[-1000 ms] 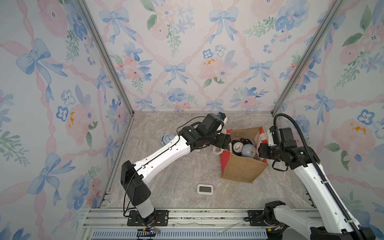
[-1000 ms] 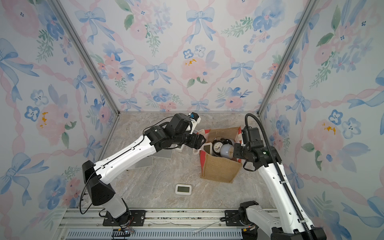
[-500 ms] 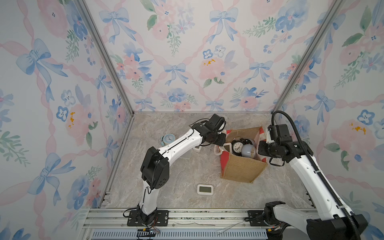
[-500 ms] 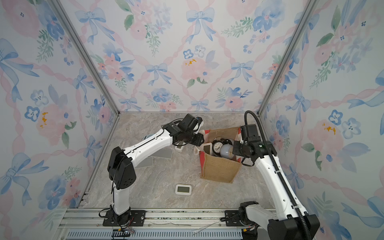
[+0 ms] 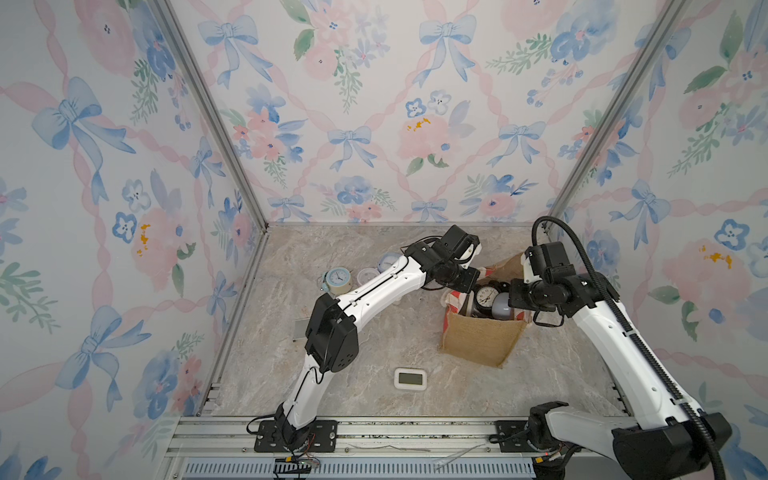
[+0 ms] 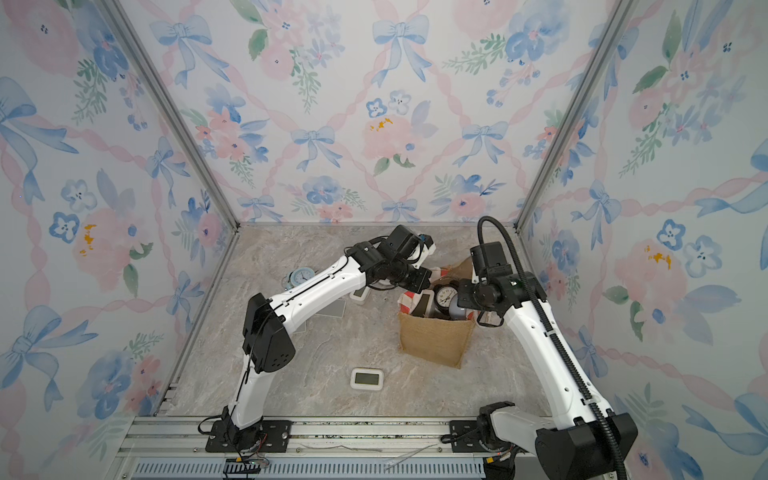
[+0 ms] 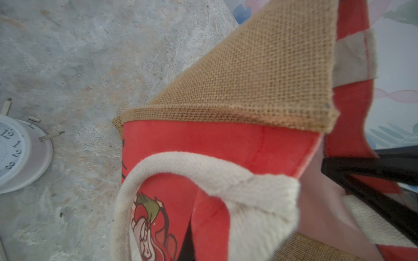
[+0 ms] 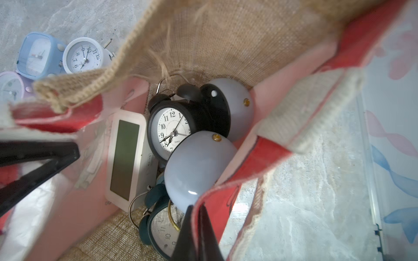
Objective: Put the alarm clock into the canvas bag
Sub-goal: Adjust the canvas bag at the center of the board, then pick up the alarm from the center of the board.
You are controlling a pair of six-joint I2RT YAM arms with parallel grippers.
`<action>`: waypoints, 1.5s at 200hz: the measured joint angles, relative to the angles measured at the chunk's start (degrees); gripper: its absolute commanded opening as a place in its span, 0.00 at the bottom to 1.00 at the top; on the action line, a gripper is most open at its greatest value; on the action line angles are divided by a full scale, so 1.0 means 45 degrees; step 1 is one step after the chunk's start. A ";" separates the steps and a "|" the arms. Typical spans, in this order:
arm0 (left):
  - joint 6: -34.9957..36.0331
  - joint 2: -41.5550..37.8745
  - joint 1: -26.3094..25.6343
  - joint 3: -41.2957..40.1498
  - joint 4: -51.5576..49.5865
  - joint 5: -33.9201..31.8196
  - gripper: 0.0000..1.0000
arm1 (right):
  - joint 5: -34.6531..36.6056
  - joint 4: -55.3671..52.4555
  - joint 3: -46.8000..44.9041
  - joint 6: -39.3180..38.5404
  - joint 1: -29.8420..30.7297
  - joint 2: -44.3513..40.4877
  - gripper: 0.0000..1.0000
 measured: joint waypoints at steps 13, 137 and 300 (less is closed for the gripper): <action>-0.0078 -0.0369 -0.0024 -0.0554 0.0044 -0.0340 0.00 | 0.0078 0.0010 0.0029 -0.0005 -0.0034 0.0000 0.00; -0.0612 -0.2647 -0.0073 -0.2492 0.0729 -0.2006 0.49 | 0.0219 0.0253 -0.0092 -0.0117 -0.1180 -0.0277 0.00; 0.0792 -0.3677 0.3279 -0.5037 0.1064 -0.2691 0.76 | 0.0068 0.0257 -0.0092 -0.0243 -0.1180 -0.0359 0.00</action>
